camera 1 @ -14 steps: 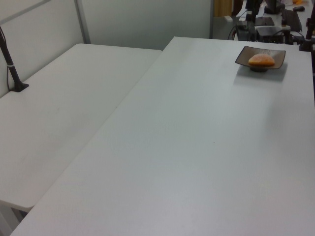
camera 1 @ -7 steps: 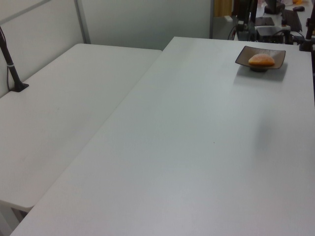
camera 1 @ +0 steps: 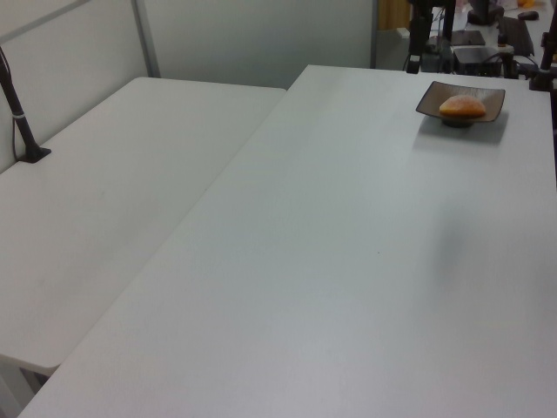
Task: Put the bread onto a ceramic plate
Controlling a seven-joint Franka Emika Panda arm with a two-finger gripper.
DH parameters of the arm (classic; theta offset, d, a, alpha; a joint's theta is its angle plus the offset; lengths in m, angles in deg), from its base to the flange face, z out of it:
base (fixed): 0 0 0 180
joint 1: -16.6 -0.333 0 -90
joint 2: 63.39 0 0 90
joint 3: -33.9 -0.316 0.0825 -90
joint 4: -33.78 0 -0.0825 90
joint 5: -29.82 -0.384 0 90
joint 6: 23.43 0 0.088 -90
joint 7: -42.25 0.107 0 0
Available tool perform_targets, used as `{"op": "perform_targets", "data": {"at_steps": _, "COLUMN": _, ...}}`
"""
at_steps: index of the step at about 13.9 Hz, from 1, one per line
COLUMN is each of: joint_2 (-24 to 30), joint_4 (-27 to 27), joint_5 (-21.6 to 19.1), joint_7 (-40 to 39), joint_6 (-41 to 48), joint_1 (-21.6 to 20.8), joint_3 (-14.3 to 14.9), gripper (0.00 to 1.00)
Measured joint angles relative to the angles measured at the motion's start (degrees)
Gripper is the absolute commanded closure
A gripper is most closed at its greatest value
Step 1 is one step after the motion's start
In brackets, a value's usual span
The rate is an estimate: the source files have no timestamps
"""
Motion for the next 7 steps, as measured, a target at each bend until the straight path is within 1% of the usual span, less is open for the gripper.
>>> {"op": "perform_targets", "data": {"at_steps": 7, "joint_2": -0.4, "joint_4": -0.1, "joint_5": 0.0, "joint_7": -1.8, "joint_6": -0.3, "joint_1": 0.0, "joint_3": 0.0, "gripper": 0.0}}
